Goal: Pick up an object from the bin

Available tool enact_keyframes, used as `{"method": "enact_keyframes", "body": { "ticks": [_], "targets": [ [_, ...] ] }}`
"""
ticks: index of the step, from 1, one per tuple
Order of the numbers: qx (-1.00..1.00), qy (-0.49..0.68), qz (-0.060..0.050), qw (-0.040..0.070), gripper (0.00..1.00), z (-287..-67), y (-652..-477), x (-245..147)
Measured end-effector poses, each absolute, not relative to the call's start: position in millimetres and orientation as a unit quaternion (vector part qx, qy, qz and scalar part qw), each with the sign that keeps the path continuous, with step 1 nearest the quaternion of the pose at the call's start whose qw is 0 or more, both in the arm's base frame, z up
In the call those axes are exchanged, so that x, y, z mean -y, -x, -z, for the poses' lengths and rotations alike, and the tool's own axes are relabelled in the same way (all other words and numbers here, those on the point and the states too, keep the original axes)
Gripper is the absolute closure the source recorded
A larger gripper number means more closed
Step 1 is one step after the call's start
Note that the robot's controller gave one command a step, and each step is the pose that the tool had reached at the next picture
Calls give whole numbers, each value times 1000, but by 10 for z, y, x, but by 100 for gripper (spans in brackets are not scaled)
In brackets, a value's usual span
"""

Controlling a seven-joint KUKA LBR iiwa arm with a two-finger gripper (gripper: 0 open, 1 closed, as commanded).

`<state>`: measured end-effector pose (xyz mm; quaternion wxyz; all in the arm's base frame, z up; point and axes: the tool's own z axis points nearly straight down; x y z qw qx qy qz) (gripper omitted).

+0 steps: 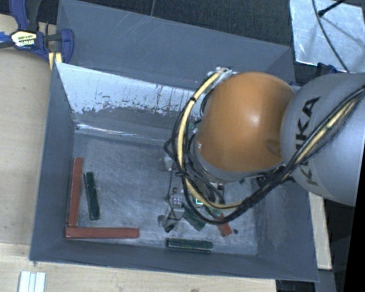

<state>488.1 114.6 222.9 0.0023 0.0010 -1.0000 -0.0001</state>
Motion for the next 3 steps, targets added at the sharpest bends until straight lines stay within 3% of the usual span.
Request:
{"method": "enact_keyframes", "body": {
  "ticks": [1,2,3],
  "targets": [
    [995,-98,-1,2,0,-1160,-5022,-507],
    [988,-157,-1,1,0,-686,-5098,145],
    [987,-159,0,-2,100,-713,-5115,111]
  ]
}}
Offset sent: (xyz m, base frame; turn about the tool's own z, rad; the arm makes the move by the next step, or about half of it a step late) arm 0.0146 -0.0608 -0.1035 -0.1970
